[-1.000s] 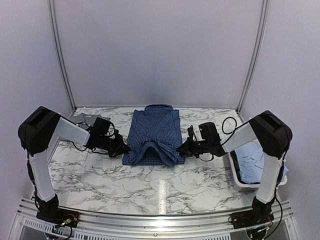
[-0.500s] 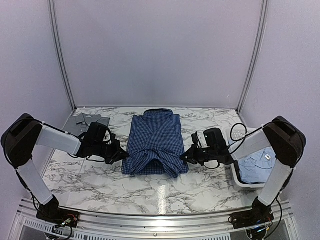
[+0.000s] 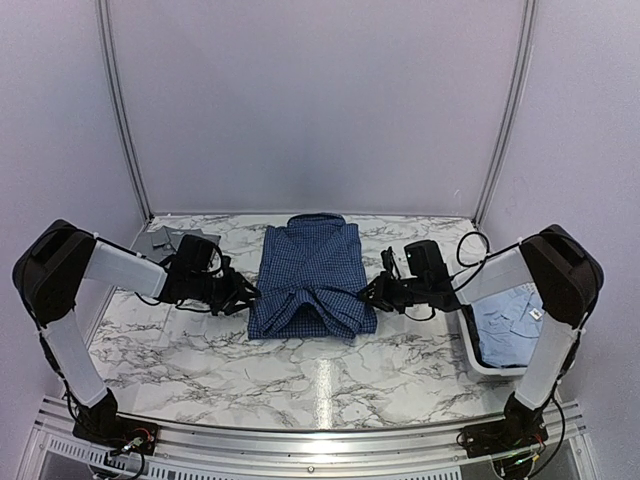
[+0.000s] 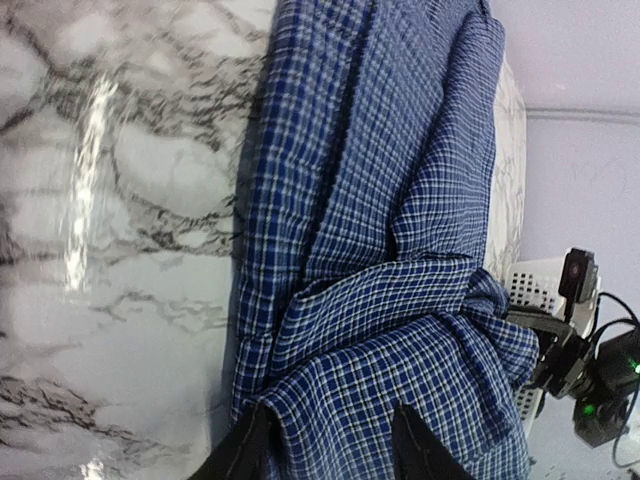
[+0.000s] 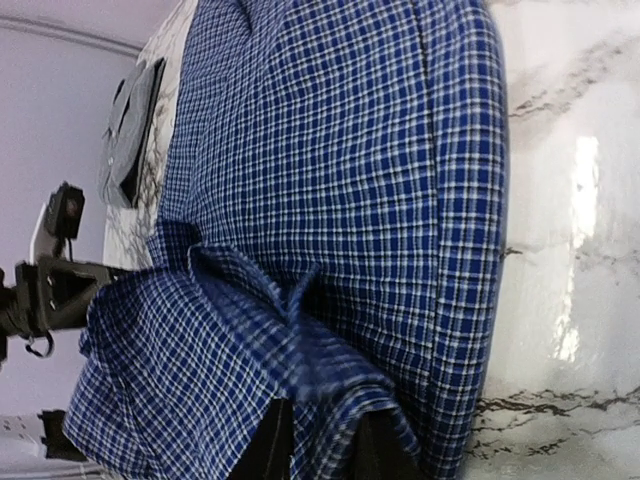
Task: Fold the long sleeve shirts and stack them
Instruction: Fold the rectangle-folded shirt at the center of the board.
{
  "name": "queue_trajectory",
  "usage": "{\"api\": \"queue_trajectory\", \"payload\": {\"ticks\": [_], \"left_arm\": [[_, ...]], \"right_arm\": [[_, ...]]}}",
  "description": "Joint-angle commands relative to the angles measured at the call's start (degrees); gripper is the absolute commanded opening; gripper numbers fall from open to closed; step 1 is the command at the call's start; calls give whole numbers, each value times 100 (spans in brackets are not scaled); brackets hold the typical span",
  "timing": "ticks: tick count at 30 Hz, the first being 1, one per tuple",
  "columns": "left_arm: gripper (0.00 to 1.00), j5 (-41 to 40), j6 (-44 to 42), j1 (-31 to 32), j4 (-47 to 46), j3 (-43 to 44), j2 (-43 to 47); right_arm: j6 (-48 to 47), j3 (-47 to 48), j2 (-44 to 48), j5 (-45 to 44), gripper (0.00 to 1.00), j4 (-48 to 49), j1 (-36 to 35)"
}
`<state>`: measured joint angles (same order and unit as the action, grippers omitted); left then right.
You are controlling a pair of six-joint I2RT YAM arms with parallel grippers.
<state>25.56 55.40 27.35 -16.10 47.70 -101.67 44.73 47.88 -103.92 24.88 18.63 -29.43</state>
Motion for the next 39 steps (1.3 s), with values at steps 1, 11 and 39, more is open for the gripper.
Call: {"api": "queue_trajectory", "payload": {"ticks": [1, 11, 39], "left_arm": [[53, 87, -499, -208, 211, 347, 114], [70, -200, -1664, -235, 1874, 911, 719], [56, -924, -1219, 1318, 1783, -228, 961]], "right_arm": [[-298, 226, 223, -206, 26, -342, 45], [-1137, 320, 1117, -1056, 51, -1503, -259], [-1759, 151, 1470, -3104, 55, -2882, -2135]]}}
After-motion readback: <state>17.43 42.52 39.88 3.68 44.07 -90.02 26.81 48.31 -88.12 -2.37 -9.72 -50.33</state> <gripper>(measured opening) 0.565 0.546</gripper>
